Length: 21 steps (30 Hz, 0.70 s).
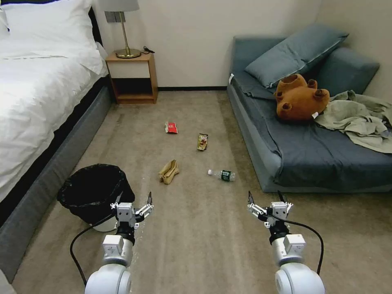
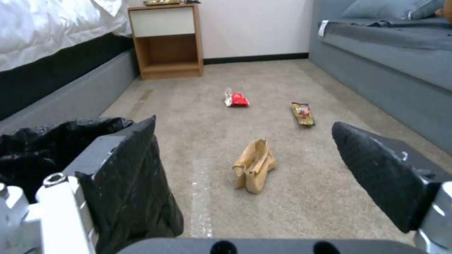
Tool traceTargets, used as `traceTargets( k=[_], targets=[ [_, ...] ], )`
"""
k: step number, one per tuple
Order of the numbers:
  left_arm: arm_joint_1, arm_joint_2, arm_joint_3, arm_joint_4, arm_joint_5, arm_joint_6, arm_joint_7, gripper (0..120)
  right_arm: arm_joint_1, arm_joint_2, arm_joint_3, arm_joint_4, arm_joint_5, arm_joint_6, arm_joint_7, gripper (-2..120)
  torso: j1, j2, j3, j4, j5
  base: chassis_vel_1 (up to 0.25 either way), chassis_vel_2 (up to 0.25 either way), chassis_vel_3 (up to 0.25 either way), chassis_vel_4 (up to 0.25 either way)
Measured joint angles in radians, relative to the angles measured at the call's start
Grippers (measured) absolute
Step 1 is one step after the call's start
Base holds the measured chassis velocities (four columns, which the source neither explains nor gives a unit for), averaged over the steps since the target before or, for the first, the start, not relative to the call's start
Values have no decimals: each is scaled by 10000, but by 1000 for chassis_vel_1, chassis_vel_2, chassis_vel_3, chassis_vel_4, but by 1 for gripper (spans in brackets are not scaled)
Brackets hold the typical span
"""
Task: Pick up the trash bin, then pick up the garbage on the floor and place it into the trash bin.
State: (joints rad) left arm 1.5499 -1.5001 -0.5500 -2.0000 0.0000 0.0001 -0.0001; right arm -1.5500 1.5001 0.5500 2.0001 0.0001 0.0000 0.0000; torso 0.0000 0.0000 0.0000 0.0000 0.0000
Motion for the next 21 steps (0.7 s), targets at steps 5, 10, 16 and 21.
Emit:
traceTargets(
  k=[5, 10, 16, 21],
  targets=[
    [1, 0, 0, 0, 0, 0, 0, 100, 1, 0, 0, 0, 0, 0, 1, 100, 0, 0, 0, 0, 0, 0, 0, 0, 0],
    [0, 0, 0, 0, 0, 0, 0, 100, 0, 0, 0, 0, 0, 0, 0, 100, 0, 0, 0, 0, 0, 0, 0, 0, 0],
    [0, 0, 0, 0, 0, 0, 0, 100, 0, 0, 0, 0, 0, 0, 0, 100, 0, 0, 0, 0, 0, 0, 0, 0, 0],
    [0, 0, 0, 0, 0, 0, 0, 100, 0, -1, 0, 0, 0, 0, 0, 100, 0, 0, 0, 0, 0, 0, 0, 0, 0]
  ],
)
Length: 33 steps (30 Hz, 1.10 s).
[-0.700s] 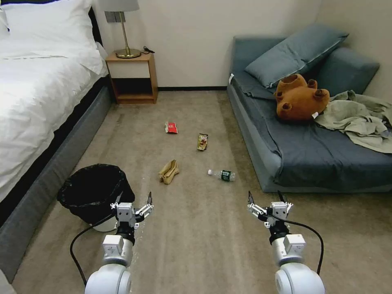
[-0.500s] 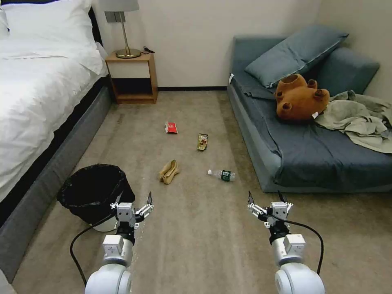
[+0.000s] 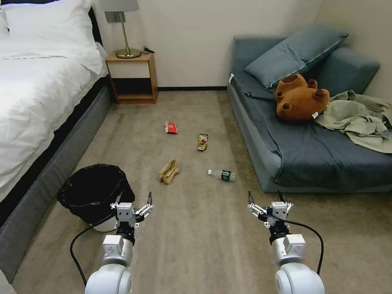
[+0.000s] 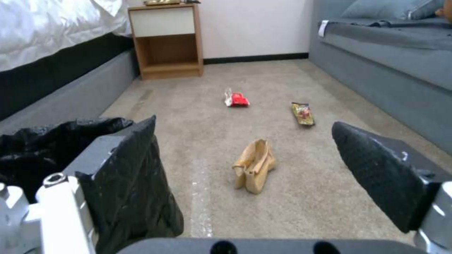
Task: Pick up the trash bin, then pick up the garbage on the floor and place it into the trash bin.
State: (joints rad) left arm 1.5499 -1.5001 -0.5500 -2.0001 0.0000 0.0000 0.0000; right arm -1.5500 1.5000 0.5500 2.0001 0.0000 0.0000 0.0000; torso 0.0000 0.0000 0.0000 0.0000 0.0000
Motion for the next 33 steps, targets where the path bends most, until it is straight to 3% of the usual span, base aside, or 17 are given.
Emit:
traceTargets(
  k=[3, 8, 11, 14, 16, 24, 26, 30, 33],
  targets=[
    [-5, 8, -1, 0, -23, 3, -6, 100, 0, 0, 0, 0, 1, 0, 0, 100, 0, 0, 0, 0, 0, 0, 0, 0, 0],
    [-245, 405, -248, -134, -754, 519, -336, 100, -58, -250, -2, 305, 582, -487, 306, 100, 0, 0, 0, 1, 0, 0, 0, 0, 0],
    [-612, 999, -608, -342, -1871, 1321, -832, 100, -196, -705, 0, 890, 1654, -1440, 915, 100, 0, 0, 0, 0, 0, 0, 0, 0, 0],
    [-709, 1162, -705, -404, -2175, 1545, -967, 100, -238, -844, 1, 1064, 1965, -1717, 1091, 100, 0, 0, 0, 0, -1, 0, 0, 0, 0],
    [-1031, 1680, -1024, -584, -3140, 2246, -1397, 100, -370, -1286, 5, 1629, 3007, -2646, 1680, 100, 0, 0, 0, 0, 0, 0, 0, 0, 0],
    [-1602, 2613, -1590, -909, -4885, 3503, -2171, 100, -595, -2064, 15, 2619, 4818, -4252, 2698, 100, 0, 0, 1, 0, -1, 0, 0, 0, 0],
    [-1860, 3030, -1848, -1052, -5662, 4051, -2515, 100, -693, -2400, 19, 3041, 5594, -4938, 3133, 100, 0, 0, 0, 1, -1, 0, 0, 0, 0],
    [-2071, 3381, -2055, -1177, -6314, 4521, -2806, 100, -774, -2690, 22, 3416, 6276, -5538, 3514, 100, 0, 0, 1, 0, -2, 0, 0, 0, 0],
    [-2445, 3986, -2428, -1386, -7445, 5336, -3307, 100, -492, -3233, -113, 3435, 7265, -6050, 3976, 100, 1, 0, 1, 0, -1, 0, 0, 0, 0]
  ],
)
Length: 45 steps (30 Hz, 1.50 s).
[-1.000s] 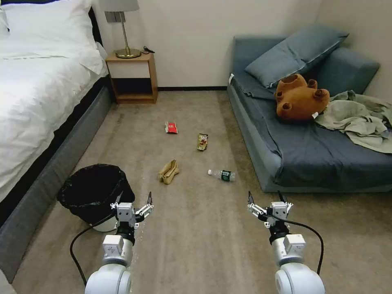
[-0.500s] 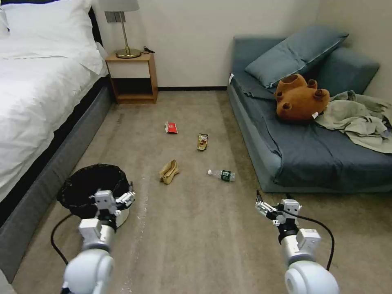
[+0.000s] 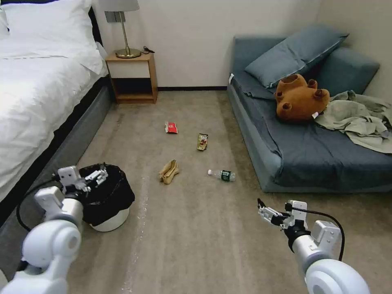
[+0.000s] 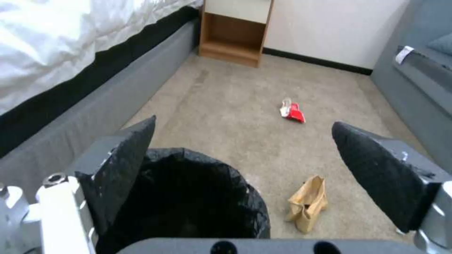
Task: Pick up the trash bin, then pick up the garbage on the floor and place it into the trash bin.
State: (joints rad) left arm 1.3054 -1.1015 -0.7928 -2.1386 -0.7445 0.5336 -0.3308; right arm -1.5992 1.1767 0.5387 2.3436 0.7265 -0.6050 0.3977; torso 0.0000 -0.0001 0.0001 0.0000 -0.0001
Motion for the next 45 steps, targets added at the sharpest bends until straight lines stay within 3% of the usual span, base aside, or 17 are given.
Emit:
traceTargets(
  k=[7, 10, 11, 14, 17, 25, 33, 36, 41, 42, 45],
  targets=[
    [-535, 871, -539, -308, -1606, 1151, -711, 100, 328, -61, -64, -158, 66, 23, 40, 100, 0, 0, -1, -1, 3, 0, 0, 0, 0],
    [-399, 1278, -1000, -343, -1800, 1226, -526, 100, 329, -35, -56, -159, 7, 46, 37, 100, 0, 0, 0, -3, -4, 0, 0, 0, 0],
    [-253, 1406, -1164, -365, -1810, 1205, -417, 100, 319, -22, -50, -151, -24, 61, 25, 100, -1, 1, -1, 2, 11, 0, 0, 0, 0],
    [9, 1443, -1306, -389, -1792, 1160, -290, 100, 246, 19, -8, -128, -126, 102, -14, 100, -1, 0, -1, 4, -14, 0, 0, 0, 0],
    [203, 1428, -1390, -438, -1721, 1083, -205, 100, 160, 78, -1, -115, -222, 157, -47, 100, -1, 1, -1, -1, 6, 0, 0, 0, 0],
    [656, 1348, -1584, -403, -1570, 946, -57, 100, 69, 256, -97, -125, -512, 243, -117, 100, -1, 0, -1, 0, 0, 0, 0, 0, 0],
    [555, 1508, -1657, 255, -1516, 945, -48, 100, -15, 308, -155, -213, -887, 380, -254, 100, -1, 0, -1, 1, -1, 0, 0, 0, 0],
    [343, 1750, -1650, 546, -1508, 1103, -50, 100, -13, 321, -169, -246, -986, 410, -275, 100, 0, 0, -1, 1, -1, 0, 0, 0, 0],
    [-367, 2635, -1451, 1130, -1492, 1952, -184, 100, 42, 441, -306, -377, -1224, 471, -305, 100, 0, 0, -1, 1, -1, 0, 0, 0, 0],
    [-367, 2635, -1451, 1130, -1492, 1952, -184, 100, 42, 441, -306, -377, -1224, 471, -305, 100, 0, 0, -1, 1, -1, 0, 0, 0, 0],
    [-683, 3197, -1421, 1519, -1524, 2012, -131, 100, 51, 507, -380, -434, -1329, 507, -314, 100, 0, 0, -1, 0, 1, 0, 0, 0, 0]
  ],
)
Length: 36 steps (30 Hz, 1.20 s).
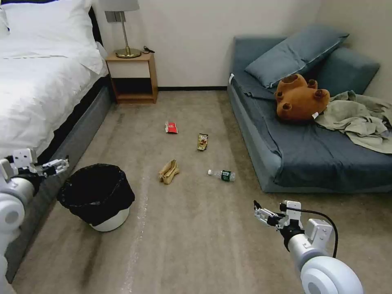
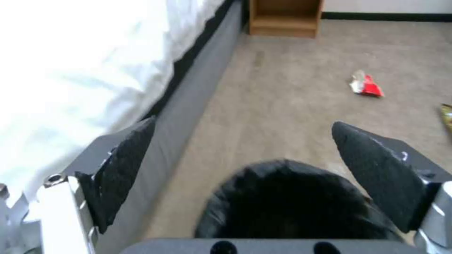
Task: Pick up the trash bin, then pick up the garbage on the floor and place it into the trash bin.
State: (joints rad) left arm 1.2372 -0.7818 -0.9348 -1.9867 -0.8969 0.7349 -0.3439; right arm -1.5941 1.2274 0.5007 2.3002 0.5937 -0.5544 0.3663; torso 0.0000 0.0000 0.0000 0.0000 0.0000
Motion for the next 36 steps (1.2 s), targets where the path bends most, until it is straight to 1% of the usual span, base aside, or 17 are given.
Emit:
traceTargets(
  k=[2, 3, 4, 5, 7, 8, 10, 14, 17, 18, 21, 22, 23, 29, 31, 33, 36],
  targets=[
    [-149, 446, 70, 468, 67, 2, 129, 100, 17, 20, -23, -47, -53, 30, -16, 100, 0, 0, 0, -1, -1, 0, 0, 0, 0],
    [-149, 446, 70, 468, 67, 2, 129, 100, 17, 20, -23, -47, -53, 30, -16, 100, 0, 0, 0, -1, -1, 0, 0, 0, 0],
    [-174, 652, 75, 771, 115, 2, 202, 100, 72, 20, -58, -96, -70, 42, -19, 100, -1, 0, 0, -2, -2, 0, 0, 0, 0],
    [-174, 652, 75, 771, 115, 2, 202, 100, 72, 20, -58, -96, -70, 42, -19, 100, -1, 0, 0, -2, -2, 0, 0, 0, 0],
    [-173, 927, 21, 1454, 265, 38, 392, 100, 242, 14, -201, -217, -81, 47, -22, 100, 0, 0, 0, 0, -1, 0, 0, 0, 0],
    [-173, 927, 21, 1454, 265, 38, 392, 100, 242, 14, -201, -217, -81, 47, -22, 100, 0, 0, 0, 0, -1, 0, 0, 0, 0],
    [-161, 1004, -23, 2194, 464, 43, 544, 100, 416, 28, -454, -348, -131, 49, -22, 100, 0, 0, 0, 4, -3, 0, 0, 0, 0],
    [-147, 986, 75, 2552, 556, 44, 649, 100, 494, 117, -660, -439, -224, 49, -21, 100, -1, 0, 0, 5, -2, 0, 0, 0, 0],
    [-175, 975, 283, 2711, 702, 42, 887, 100, 508, 179, -758, -501, -308, 49, -19, 100, 0, 0, 0, 1, -3, 0, 0, 0, 0],
    [-235, 949, 424, 2873, 882, 37, 1145, 100, 580, 200, -889, -578, -357, 49, -17, 100, 0, 0, 0, -2, -2, 0, 0, 0, 0],
    [-324, 913, 508, 3030, 915, 33, 1273, 100, 673, 208, -1010, -652, -387, 49, -13, 100, 0, 0, -1, 1, -1, 0, 0, 0, 0],
    [-537, 852, 681, 3297, 924, 31, 1306, 100, 712, 232, -1080, -731, -430, 50, -8, 100, 0, 0, -1, 4, -1, 0, 0, 0, 0],
    [-704, 795, 843, 3550, 942, 27, 1332, 100, 736, 256, -1138, -810, -469, 49, -6, 100, -1, 0, 0, -1, -1, 0, 0, 0, 0],
    [-964, 699, 1128, 3900, 1014, 24, 1397, 100, 737, 296, -1201, -922, -556, 57, -2, 100, 0, 0, 0, 1, 0, 0, 0, 0, 0],
    [-1289, 472, 1447, 4190, 1199, 21, 1491, 100, 725, 377, -1239, -1019, -656, 80, -3, 100, 0, 0, 0, 0, -1, 0, 0, 0, 0],
    [-1325, 431, 1493, 4203, 1232, 21, 1510, 100, 727, 387, -1243, -1032, -668, 81, -3, 100, 0, 0, 0, 0, -2, 0, 0, 0, 0],
    [-1499, 261, 1738, 4224, 1337, 16, 1583, 100, 752, 422, -1265, -1115, -719, 86, -3, 100, 0, 0, 0, 1, 0, 0, 0, 0, 0]
  ],
)
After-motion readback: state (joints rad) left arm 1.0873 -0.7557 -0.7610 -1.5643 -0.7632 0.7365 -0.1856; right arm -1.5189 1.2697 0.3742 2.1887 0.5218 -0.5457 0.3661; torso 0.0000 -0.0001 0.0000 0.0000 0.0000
